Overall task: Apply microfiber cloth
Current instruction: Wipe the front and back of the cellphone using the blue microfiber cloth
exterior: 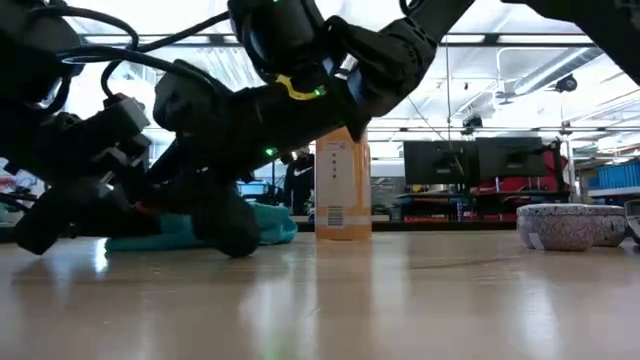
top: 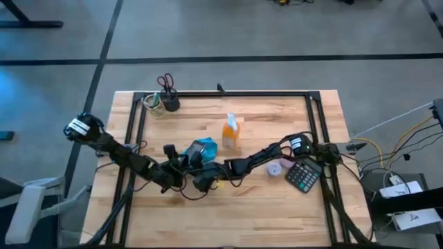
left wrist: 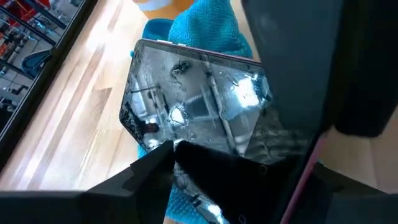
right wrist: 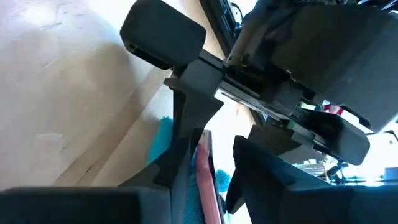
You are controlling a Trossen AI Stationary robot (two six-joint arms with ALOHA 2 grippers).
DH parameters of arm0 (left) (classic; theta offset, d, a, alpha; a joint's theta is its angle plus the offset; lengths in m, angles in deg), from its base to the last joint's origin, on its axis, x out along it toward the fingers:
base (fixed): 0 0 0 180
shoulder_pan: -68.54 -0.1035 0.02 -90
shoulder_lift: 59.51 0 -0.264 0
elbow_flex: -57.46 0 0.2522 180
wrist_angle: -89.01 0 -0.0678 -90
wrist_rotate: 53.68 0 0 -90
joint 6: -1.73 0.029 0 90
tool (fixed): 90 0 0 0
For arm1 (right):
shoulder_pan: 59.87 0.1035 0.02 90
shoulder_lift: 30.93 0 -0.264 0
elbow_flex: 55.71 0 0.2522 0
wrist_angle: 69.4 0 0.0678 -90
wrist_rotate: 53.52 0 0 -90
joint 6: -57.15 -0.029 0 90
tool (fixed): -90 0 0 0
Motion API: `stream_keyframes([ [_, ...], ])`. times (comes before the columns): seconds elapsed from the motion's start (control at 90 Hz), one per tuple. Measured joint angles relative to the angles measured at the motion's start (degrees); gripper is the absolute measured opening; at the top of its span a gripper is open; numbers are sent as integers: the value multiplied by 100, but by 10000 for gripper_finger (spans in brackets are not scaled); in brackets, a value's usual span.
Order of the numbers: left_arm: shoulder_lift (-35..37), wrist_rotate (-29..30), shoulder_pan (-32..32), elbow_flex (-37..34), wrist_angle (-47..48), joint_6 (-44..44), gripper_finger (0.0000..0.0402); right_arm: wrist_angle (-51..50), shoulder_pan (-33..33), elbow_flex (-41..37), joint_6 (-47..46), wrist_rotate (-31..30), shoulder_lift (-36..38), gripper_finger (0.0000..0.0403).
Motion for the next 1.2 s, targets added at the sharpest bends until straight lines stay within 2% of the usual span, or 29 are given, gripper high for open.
stream_keyframes([
  [0.256,0,-19,0,9,-207,2,233,-584,-101,147,-86,246,-7,67],
  [0.433,0,-166,-2,9,-280,22,236,-640,-112,140,-108,51,0,64],
  [0.533,0,-243,0,9,-313,20,232,-775,-90,132,-31,-160,60,75],
  [0.767,0,-278,0,9,-320,20,222,-1231,-113,123,-29,-209,185,117],
  [0.9,0,-280,0,9,-315,-75,221,-1295,-129,121,69,-211,196,125],
  [1.044,0,-507,0,9,-302,-184,201,-1317,-128,121,400,-196,199,115],
  [1.2,4,-592,0,9,-336,-149,155,-1299,-132,116,534,-148,199,89],
])
